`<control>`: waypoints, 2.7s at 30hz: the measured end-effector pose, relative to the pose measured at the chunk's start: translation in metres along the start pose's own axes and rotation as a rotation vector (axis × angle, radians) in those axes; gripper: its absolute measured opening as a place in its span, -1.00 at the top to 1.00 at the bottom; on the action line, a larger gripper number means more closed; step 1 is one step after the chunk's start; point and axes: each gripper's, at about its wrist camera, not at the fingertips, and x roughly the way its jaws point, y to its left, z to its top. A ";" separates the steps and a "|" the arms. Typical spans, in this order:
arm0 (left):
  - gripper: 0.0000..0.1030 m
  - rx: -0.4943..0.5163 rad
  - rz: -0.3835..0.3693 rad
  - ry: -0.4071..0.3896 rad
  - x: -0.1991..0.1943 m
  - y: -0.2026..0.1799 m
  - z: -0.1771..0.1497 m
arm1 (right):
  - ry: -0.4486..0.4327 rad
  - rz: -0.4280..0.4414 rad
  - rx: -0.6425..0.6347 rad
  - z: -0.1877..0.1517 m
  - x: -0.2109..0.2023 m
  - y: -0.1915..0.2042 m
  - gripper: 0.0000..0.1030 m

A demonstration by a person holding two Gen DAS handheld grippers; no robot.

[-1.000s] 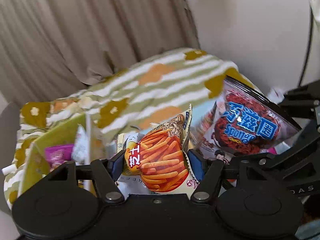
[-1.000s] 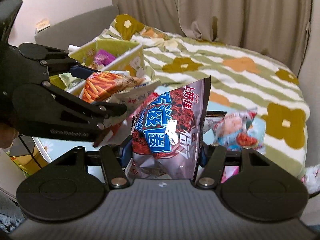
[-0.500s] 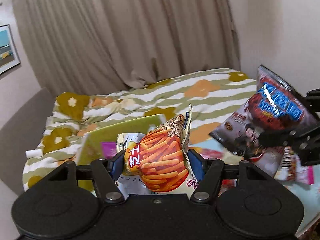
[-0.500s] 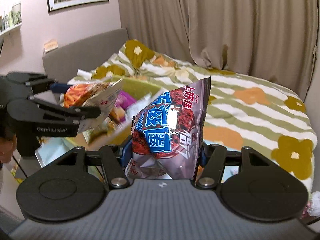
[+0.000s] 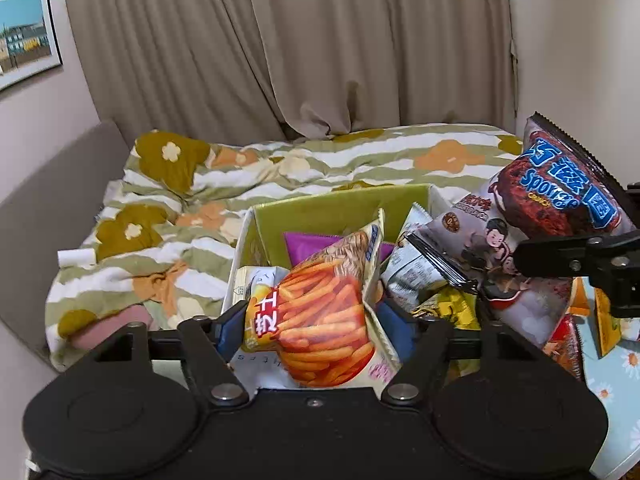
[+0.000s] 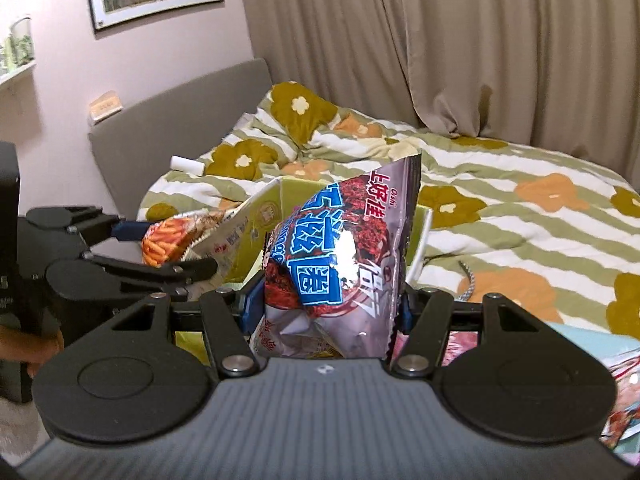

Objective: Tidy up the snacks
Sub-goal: 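Carry both bags over the yellow box and open both tools to drop them, then grasp the red Potato Stix bag with the left tool while the right grasps the TATE bag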

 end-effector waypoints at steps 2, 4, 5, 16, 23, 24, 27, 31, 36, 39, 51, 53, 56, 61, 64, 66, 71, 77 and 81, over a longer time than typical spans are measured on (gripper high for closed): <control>-0.88 0.013 -0.025 0.001 0.007 0.005 -0.004 | 0.016 -0.027 0.024 0.001 0.012 0.008 -0.47; -1.00 0.034 -0.044 -0.010 0.008 0.009 -0.008 | 0.033 -0.061 0.056 0.001 0.024 0.015 -0.47; -1.00 0.044 -0.054 -0.012 0.006 0.009 -0.011 | 0.043 -0.080 0.068 0.000 0.029 0.017 -0.47; -1.00 -0.051 -0.104 0.036 0.014 0.042 -0.025 | 0.118 -0.182 0.075 -0.009 0.058 0.030 -0.48; -1.00 -0.077 -0.070 0.045 0.011 0.056 -0.026 | 0.119 -0.185 0.051 0.001 0.071 0.037 -0.49; -1.00 -0.081 -0.067 0.045 0.012 0.057 -0.026 | 0.116 -0.179 0.058 0.003 0.072 0.038 -0.49; -1.00 -0.086 -0.058 0.046 0.013 0.059 -0.024 | 0.105 -0.168 0.073 0.011 0.080 0.037 -0.52; -1.00 -0.086 -0.052 0.045 0.015 0.058 -0.023 | 0.076 -0.174 0.090 0.016 0.091 0.038 -0.84; -1.00 -0.088 -0.044 0.062 0.016 0.057 -0.028 | 0.059 -0.167 0.113 0.010 0.094 0.034 -1.00; -1.00 -0.094 -0.044 0.078 0.016 0.057 -0.029 | 0.061 -0.157 0.120 0.005 0.092 0.030 -1.00; -1.00 -0.093 -0.063 0.022 -0.003 0.050 -0.019 | 0.026 -0.175 0.124 -0.003 0.061 0.031 -1.00; -1.00 -0.087 -0.077 0.010 -0.008 0.046 -0.017 | 0.006 -0.185 0.126 -0.004 0.051 0.032 -1.00; -1.00 -0.083 -0.108 -0.012 -0.014 0.040 -0.015 | -0.011 -0.205 0.135 -0.005 0.033 0.032 -1.00; -1.00 -0.062 -0.146 -0.041 -0.027 0.020 -0.015 | -0.041 -0.269 0.136 -0.013 0.001 0.028 -1.00; -1.00 -0.051 -0.167 -0.061 -0.036 0.005 -0.014 | -0.049 -0.295 0.146 -0.022 -0.018 0.019 -1.00; -1.00 -0.043 -0.179 -0.074 -0.040 -0.008 -0.014 | -0.051 -0.306 0.159 -0.027 -0.029 0.010 -1.00; -1.00 -0.017 -0.207 -0.085 -0.045 -0.049 -0.017 | -0.046 -0.342 0.194 -0.048 -0.048 -0.023 -1.00; -1.00 0.002 -0.216 -0.067 -0.040 -0.113 -0.023 | -0.021 -0.375 0.189 -0.073 -0.066 -0.072 -1.00; -1.00 0.048 -0.201 -0.027 -0.028 -0.162 -0.025 | 0.012 -0.384 0.205 -0.089 -0.073 -0.112 -1.00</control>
